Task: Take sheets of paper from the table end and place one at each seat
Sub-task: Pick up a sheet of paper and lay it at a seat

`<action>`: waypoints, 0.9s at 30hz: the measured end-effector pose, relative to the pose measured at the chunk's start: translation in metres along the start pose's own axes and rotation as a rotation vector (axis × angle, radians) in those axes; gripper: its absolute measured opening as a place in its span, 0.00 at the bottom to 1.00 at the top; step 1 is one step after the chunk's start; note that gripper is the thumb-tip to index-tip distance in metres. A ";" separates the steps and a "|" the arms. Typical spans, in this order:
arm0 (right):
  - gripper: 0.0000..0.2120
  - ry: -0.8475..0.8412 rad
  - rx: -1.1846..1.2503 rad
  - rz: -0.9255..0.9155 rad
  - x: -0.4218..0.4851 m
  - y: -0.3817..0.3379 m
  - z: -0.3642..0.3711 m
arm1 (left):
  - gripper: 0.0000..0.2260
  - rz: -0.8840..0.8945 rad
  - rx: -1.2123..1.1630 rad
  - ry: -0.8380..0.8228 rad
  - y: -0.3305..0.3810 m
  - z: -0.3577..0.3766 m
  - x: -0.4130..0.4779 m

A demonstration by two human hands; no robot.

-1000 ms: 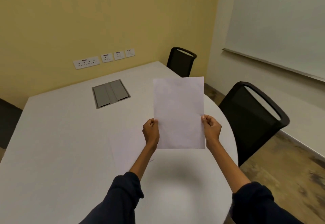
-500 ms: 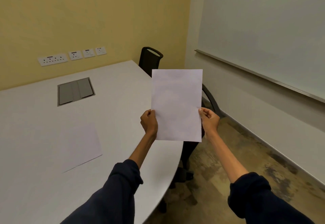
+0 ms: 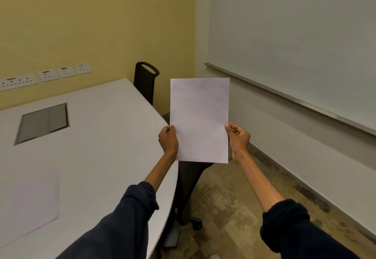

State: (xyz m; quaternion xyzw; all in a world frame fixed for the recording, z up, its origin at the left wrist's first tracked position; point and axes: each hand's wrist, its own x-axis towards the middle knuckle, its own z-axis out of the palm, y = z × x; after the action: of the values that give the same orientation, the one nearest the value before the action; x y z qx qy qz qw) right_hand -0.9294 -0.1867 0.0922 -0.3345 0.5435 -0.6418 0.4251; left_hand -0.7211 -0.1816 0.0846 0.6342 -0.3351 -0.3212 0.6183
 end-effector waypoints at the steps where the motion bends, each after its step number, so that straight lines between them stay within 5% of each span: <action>1: 0.06 0.004 -0.016 -0.002 0.020 -0.001 -0.002 | 0.11 0.017 -0.004 -0.012 -0.001 0.017 0.009; 10: 0.15 -0.021 -0.103 -0.027 0.186 -0.023 0.004 | 0.09 0.076 0.000 -0.009 0.013 0.147 0.084; 18: 0.08 -0.154 -0.056 0.049 0.273 -0.006 0.070 | 0.13 0.089 0.062 0.173 0.014 0.172 0.142; 27: 0.09 -0.552 -0.143 0.101 0.354 0.005 0.174 | 0.11 0.038 0.067 0.507 0.008 0.176 0.199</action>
State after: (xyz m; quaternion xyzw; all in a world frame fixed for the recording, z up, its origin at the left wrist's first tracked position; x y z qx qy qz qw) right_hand -0.9204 -0.5812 0.1076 -0.4981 0.4672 -0.4647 0.5637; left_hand -0.7529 -0.4453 0.0893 0.7082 -0.1918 -0.1286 0.6671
